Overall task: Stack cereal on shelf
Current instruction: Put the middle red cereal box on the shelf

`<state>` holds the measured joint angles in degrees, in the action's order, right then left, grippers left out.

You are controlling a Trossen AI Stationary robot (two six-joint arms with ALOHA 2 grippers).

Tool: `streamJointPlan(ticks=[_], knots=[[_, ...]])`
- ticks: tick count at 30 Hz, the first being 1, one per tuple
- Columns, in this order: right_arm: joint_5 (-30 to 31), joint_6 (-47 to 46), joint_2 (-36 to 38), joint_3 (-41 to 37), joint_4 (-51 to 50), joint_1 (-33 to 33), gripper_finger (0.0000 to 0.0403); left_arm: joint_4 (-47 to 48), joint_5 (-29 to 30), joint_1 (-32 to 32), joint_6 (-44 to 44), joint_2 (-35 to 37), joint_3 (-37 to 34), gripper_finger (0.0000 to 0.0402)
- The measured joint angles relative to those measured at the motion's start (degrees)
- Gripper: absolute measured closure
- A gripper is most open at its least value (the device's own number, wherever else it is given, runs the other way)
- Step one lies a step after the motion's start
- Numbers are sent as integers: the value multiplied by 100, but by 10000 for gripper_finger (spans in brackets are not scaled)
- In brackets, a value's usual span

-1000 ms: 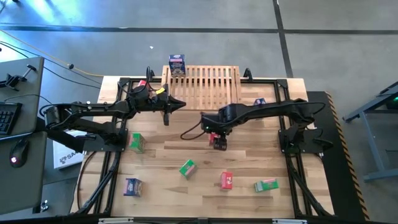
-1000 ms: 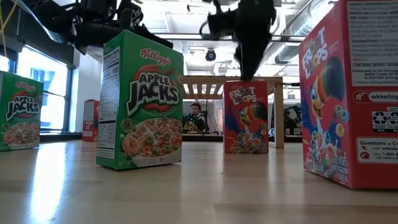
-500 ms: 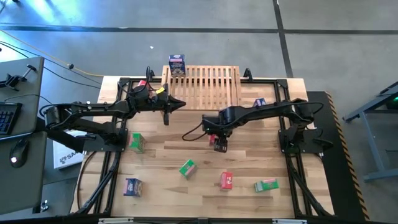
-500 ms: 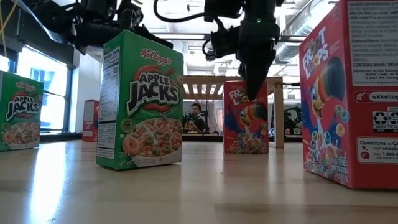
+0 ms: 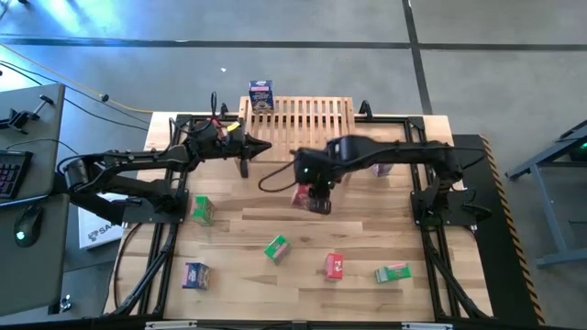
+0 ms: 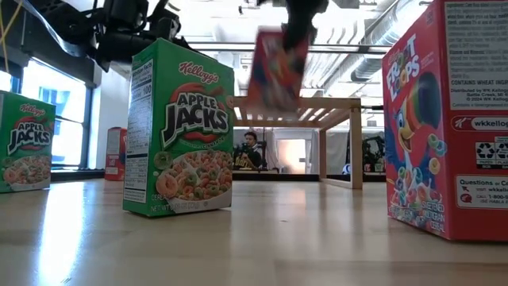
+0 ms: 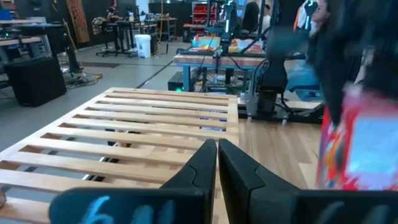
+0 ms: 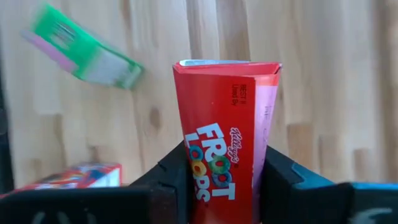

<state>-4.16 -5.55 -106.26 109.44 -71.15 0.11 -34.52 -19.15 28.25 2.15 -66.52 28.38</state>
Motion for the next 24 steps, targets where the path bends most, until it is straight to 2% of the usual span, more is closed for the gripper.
streamJointPlan(ticks=[6,10,17,24], knots=[[344,718,5,1353,-253,-353,294,33,-14,31,0,0,0,392],[461,1276,7,1856,-317,-831,294,110,-25,28,0,-2,0,392],[414,2110,-36,1946,-398,-1778,294,119,-25,28,0,-3,0,392],[212,2362,-314,1946,-941,-2242,294,122,-23,22,0,-4,0,392]])
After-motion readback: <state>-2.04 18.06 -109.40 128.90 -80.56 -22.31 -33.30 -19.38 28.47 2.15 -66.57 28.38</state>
